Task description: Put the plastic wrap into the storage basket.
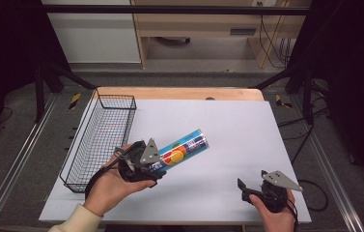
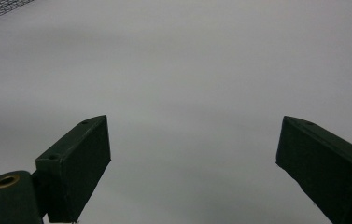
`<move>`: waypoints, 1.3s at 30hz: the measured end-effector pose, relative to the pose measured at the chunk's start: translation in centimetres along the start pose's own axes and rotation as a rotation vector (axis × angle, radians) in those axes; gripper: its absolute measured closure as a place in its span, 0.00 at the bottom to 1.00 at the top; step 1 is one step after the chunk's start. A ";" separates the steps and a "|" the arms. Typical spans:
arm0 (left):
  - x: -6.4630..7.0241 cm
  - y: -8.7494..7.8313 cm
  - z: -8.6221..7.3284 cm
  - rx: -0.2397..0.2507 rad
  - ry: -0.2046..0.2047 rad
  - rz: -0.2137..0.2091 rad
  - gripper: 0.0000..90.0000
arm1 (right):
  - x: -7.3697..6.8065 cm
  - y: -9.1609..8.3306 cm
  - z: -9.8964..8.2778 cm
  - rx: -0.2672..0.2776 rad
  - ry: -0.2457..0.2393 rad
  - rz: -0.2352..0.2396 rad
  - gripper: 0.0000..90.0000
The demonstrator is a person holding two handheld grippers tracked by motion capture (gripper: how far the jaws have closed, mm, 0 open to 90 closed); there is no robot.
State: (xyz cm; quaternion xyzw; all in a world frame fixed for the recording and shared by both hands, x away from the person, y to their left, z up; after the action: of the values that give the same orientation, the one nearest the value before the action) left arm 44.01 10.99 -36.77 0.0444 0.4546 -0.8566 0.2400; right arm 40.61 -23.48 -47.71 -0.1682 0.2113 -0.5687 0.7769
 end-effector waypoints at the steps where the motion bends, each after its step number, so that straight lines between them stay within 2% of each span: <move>1: -0.1 -0.2 -0.1 -0.002 -0.006 0.007 0.36 | 0.0 0.0 0.0 0.000 0.000 0.000 0.11; 4: -0.4 -1.1 -0.5 -0.003 -0.047 0.032 0.36 | 0.0 0.0 0.0 -0.001 0.001 -0.006 0.11; 12: -0.9 -2.6 -1.4 -0.031 -0.076 0.085 0.36 | 0.1 0.0 0.0 0.000 0.000 -0.012 0.12; 24: -1.7 -3.5 -3.1 -0.041 -0.167 0.111 0.36 | 0.0 0.0 0.1 0.013 -0.001 -0.009 0.12; 28: -2.0 -4.1 -3.2 -0.031 -0.179 0.119 0.36 | 0.0 0.0 0.0 0.011 0.001 -0.009 0.12; 39: -3.0 -5.0 -4.2 -0.063 -0.232 0.162 0.36 | 0.0 0.0 0.0 0.008 0.002 -0.010 0.12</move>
State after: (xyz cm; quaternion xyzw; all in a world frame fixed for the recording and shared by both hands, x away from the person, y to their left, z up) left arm 43.79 17.84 -34.53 -0.0258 0.4452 -0.8192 0.3605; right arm 40.63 -23.48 -47.76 -0.1656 0.2089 -0.5736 0.7745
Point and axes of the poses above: each handheld gripper's, and its own axes: y roughly forward along the jaws, z roughly out of its top, x roughly to its right, the point moved 4 cm from there along y, roughly forward along the jaws, and after that the axes turned 5 degrees about y, right-handed, at the moved point
